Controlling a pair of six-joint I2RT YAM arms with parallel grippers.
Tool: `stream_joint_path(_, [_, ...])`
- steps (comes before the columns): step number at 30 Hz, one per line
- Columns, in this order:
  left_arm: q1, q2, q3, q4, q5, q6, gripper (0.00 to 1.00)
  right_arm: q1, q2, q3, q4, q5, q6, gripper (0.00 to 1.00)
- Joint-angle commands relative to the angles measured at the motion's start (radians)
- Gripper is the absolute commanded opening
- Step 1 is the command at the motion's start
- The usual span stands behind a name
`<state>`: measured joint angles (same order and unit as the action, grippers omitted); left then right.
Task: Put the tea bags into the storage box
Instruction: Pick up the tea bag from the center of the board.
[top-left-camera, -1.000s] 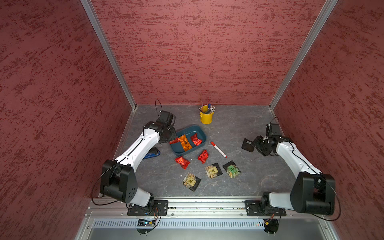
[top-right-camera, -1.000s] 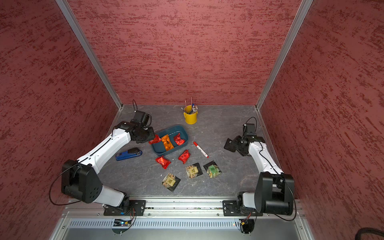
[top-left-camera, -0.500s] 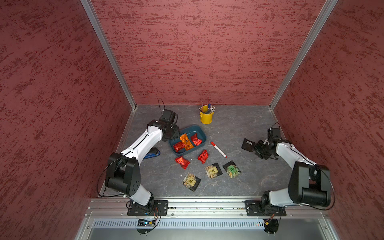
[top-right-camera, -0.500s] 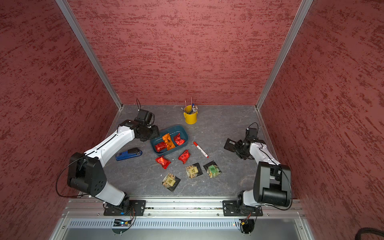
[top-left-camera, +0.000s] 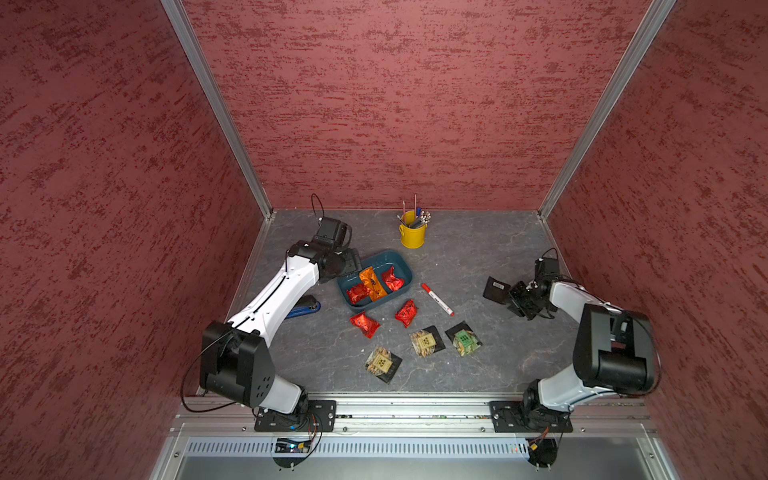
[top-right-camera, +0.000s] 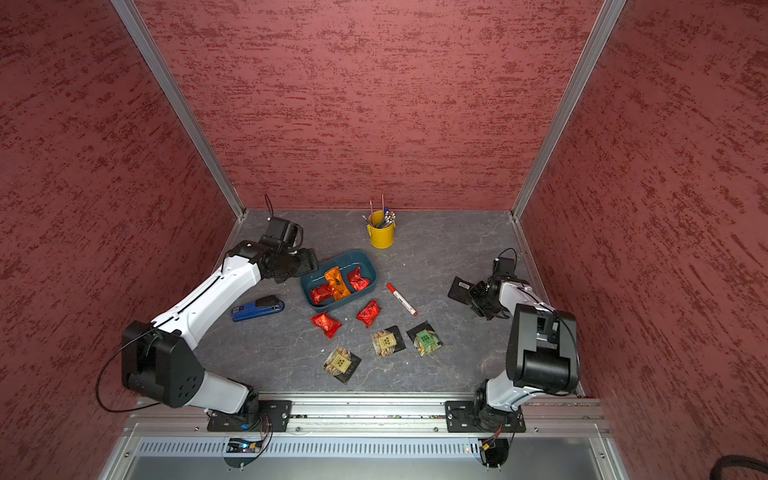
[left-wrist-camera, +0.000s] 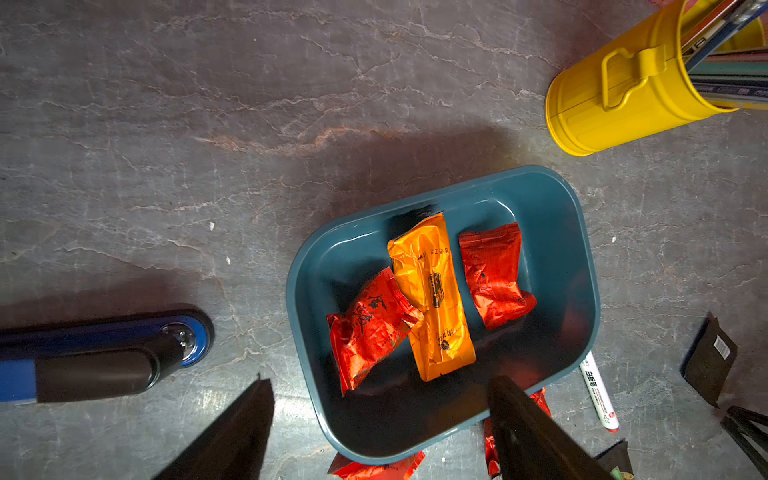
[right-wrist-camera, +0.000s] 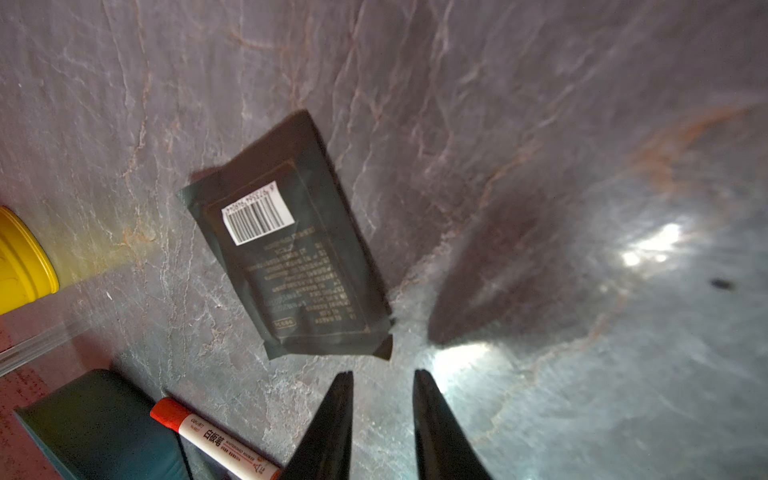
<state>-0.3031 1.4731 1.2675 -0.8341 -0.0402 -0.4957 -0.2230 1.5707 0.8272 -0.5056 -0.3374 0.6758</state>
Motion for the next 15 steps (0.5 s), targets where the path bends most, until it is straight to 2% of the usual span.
stream_joint_path(1, [-0.003, -0.035, -0.024, -0.021, -0.017, 0.012, 0.85, -0.008, 0.026, 0.023, 0.040, -0.013, -0.002, 0.27])
stream_joint_path(15, [-0.003, -0.081, -0.070, -0.045, -0.035, 0.008, 0.85, -0.009, 0.073, 0.018, 0.083, -0.016, 0.007, 0.21])
